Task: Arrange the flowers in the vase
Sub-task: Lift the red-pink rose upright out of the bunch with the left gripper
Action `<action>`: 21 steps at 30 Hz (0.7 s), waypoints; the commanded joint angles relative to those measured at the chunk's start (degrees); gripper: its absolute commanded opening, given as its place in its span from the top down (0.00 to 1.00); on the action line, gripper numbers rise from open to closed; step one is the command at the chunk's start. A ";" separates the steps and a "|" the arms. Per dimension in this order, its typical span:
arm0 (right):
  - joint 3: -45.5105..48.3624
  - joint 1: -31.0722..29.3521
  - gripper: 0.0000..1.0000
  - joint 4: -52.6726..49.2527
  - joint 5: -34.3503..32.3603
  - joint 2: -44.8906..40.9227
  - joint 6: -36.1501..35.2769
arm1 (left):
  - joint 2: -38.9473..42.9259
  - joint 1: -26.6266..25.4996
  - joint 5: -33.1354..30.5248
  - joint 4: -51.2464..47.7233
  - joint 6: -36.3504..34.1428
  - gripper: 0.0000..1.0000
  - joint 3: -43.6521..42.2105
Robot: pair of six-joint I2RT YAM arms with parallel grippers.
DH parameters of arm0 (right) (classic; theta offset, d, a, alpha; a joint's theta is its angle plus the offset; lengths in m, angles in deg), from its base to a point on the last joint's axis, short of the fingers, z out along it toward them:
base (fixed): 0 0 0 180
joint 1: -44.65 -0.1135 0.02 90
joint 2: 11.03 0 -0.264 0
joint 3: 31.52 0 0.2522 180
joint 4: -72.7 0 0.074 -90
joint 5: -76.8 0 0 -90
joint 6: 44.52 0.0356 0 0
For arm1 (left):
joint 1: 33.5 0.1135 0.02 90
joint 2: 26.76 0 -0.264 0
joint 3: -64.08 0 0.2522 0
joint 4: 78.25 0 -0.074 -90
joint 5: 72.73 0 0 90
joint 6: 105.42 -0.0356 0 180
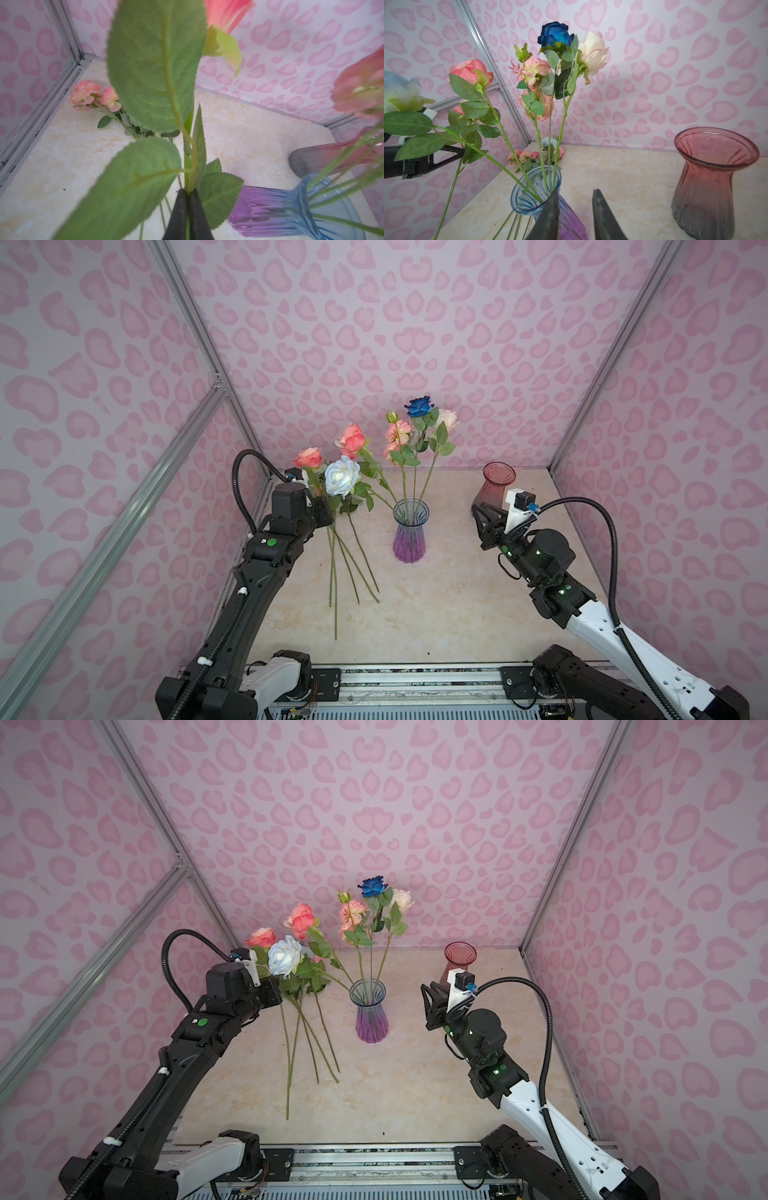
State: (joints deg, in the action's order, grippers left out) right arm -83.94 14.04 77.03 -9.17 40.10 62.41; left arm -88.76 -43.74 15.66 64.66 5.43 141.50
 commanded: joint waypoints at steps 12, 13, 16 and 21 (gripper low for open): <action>-1.52 -1.55 0.70 1.17 1.46 0.72 -1.37 | 16.73 0.00 -2.54 2.83 -8.33 0.97 7.49; -1.51 -1.71 0.70 0.99 1.33 0.71 -1.51 | 17.51 0.00 -1.31 2.96 -8.50 0.97 7.93; -1.43 -1.74 0.71 0.51 1.07 0.81 -1.64 | 19.88 0.01 3.81 5.00 -8.27 0.97 8.35; -1.08 -1.89 0.70 0.39 0.49 0.55 -1.33 | 21.31 -0.03 9.88 5.92 -8.19 0.97 12.32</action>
State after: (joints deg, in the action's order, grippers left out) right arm -85.34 12.31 76.65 -8.45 40.76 61.32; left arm -67.75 -43.74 20.36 67.10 -2.14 151.70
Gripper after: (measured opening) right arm 0.295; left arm 0.064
